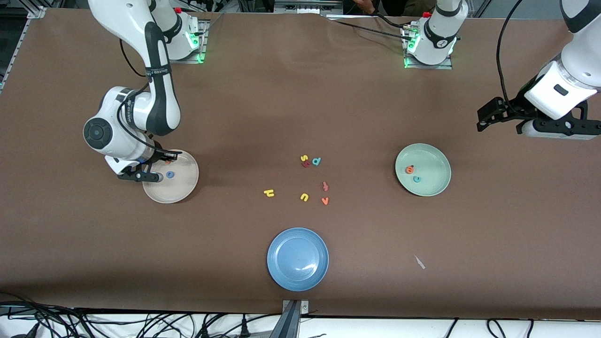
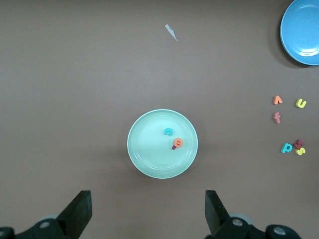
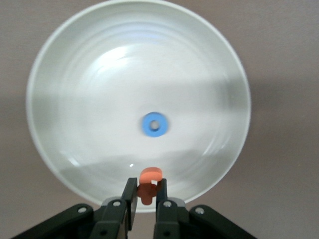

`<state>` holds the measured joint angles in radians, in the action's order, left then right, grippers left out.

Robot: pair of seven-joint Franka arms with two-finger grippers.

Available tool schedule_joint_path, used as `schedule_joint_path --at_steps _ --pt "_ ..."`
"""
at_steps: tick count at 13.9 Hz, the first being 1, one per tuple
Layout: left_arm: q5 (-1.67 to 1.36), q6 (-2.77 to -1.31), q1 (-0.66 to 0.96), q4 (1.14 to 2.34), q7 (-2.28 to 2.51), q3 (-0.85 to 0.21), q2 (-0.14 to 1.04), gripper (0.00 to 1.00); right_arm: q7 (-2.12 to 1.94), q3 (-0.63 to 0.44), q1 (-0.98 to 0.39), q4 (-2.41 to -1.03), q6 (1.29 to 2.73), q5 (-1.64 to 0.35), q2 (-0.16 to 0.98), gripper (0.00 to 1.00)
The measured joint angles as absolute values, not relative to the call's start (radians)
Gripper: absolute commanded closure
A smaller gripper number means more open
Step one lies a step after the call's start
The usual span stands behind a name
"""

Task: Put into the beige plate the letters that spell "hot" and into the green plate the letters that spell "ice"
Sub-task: 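Release the f on the beige plate while the left gripper returns to rest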

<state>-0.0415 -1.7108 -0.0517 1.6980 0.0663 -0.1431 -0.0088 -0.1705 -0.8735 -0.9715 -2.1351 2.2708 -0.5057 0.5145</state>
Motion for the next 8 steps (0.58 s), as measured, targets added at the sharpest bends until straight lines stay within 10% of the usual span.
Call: schedule_joint_path --at_steps 1,2,8 --pt "-0.042 -1.710 -0.052 1.698 0.066 -0.143 -0.008 0.00 -0.174 -0.871 -0.973 -2.152 2.296 -0.506 0.514 0.14" --pt "-0.042 -1.710 -0.052 1.697 0.066 -0.143 -0.008 0.00 -0.174 -0.870 -0.975 -2.157 2.305 -0.506 0.514 0.00" --pt "-0.041 -1.709 -0.052 1.696 0.066 -0.143 -0.007 0.00 -0.171 -0.875 -0.962 -2.061 2.113 -0.506 0.510 0.00"
